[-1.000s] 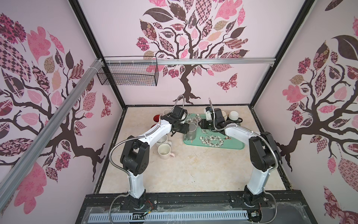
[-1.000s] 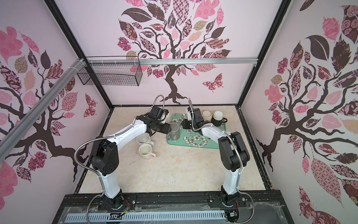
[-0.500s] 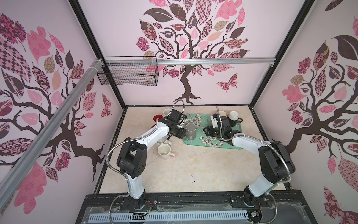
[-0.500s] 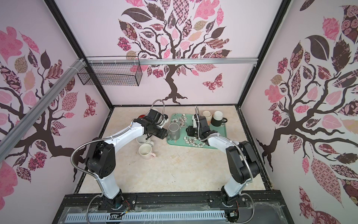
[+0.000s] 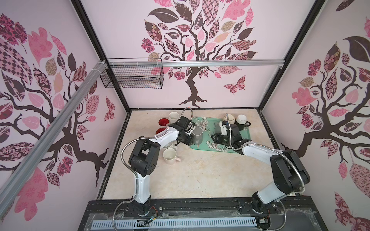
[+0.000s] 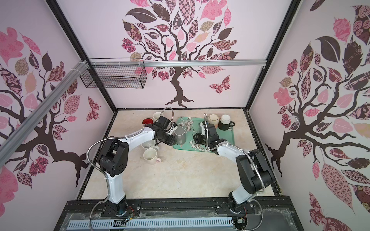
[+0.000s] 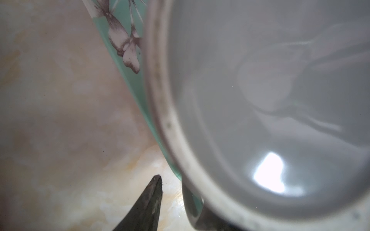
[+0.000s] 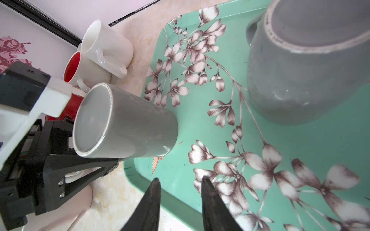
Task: Turn the mug right side up
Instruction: Pick up the mug from the tray, then place the mug at the top-center of the table.
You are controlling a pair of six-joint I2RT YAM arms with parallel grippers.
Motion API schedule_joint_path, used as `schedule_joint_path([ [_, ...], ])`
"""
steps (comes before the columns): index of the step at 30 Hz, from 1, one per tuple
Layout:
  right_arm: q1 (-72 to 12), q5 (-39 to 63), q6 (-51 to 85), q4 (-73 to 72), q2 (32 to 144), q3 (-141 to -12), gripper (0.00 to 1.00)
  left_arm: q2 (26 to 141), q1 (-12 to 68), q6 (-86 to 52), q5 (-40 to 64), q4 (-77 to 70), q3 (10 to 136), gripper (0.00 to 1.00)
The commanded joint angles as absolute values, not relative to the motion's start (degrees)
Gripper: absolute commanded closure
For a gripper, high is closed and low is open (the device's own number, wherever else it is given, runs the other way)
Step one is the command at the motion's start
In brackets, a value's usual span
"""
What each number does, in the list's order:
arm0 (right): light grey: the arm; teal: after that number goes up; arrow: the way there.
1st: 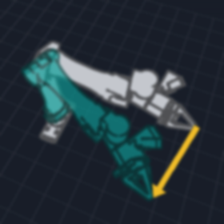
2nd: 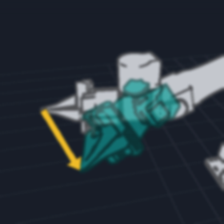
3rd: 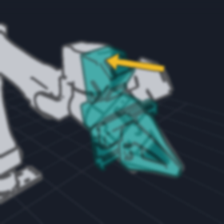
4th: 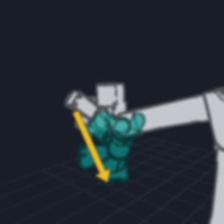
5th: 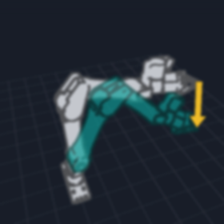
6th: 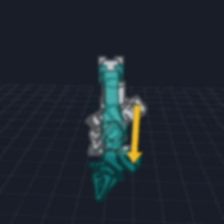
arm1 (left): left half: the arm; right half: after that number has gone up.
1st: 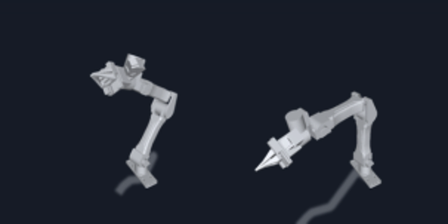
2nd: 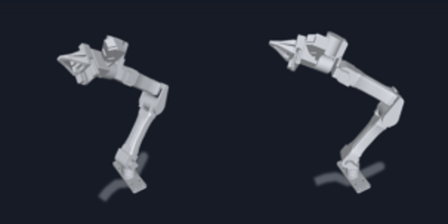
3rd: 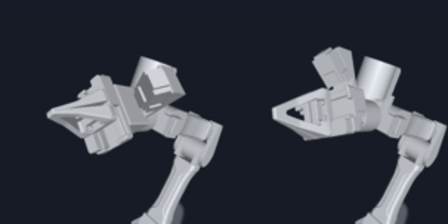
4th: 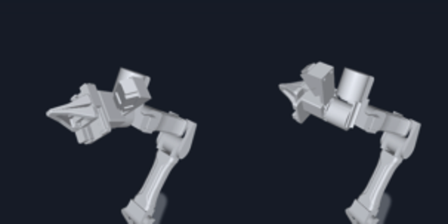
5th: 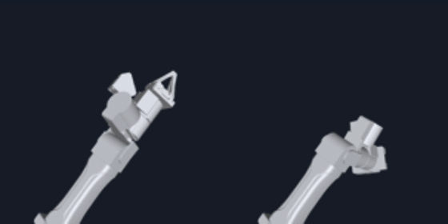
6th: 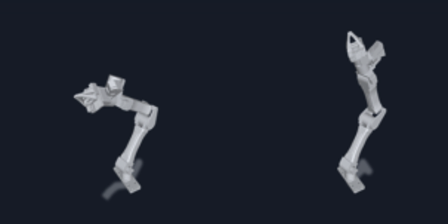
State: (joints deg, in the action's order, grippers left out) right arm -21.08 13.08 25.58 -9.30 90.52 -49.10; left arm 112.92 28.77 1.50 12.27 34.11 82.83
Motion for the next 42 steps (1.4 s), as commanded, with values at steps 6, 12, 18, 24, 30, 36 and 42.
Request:
schedule_joint_path([
  [6,-21.19,14.66,26.01,-10.81,88.4,-48.97,0.63,113.07,29.86,0.4,10.96,28.61,85.0,0.59],
  [12,-21.14,14.69,26.45,-11.25,88.28,-48.26,0.63,112.56,29.84,0.13,9.72,27.83,84.7,0.86],
  [18,-20.64,14.8,30.04,-12.79,88.08,-46.89,0.53,111.06,29.86,-1.48,9.01,26.21,84.4,1.0],
  [24,-15.46,20.81,39.62,-20.98,87.03,-41.65,0.49,108.17,28.73,-6.54,13.45,22.2,84.96,1.0],
  [30,-15.12,22.64,44.23,-26.81,83.79,-38.14,0.49,105.05,27.04,-14.67,22.07,15.48,84.44,1.0],
  [36,-15.16,32.55,51.98,-43.01,82.26,-35.24,0.5,99.49,24.19,-26.54,30.56,-1.25,78.61,1.0],
  [42,-15.2,39.64,58.63,-53.25,81.99,-37.85,0.48,94.31,23.04,-34.7,36.07,-18.37,73.22,1.0],
])
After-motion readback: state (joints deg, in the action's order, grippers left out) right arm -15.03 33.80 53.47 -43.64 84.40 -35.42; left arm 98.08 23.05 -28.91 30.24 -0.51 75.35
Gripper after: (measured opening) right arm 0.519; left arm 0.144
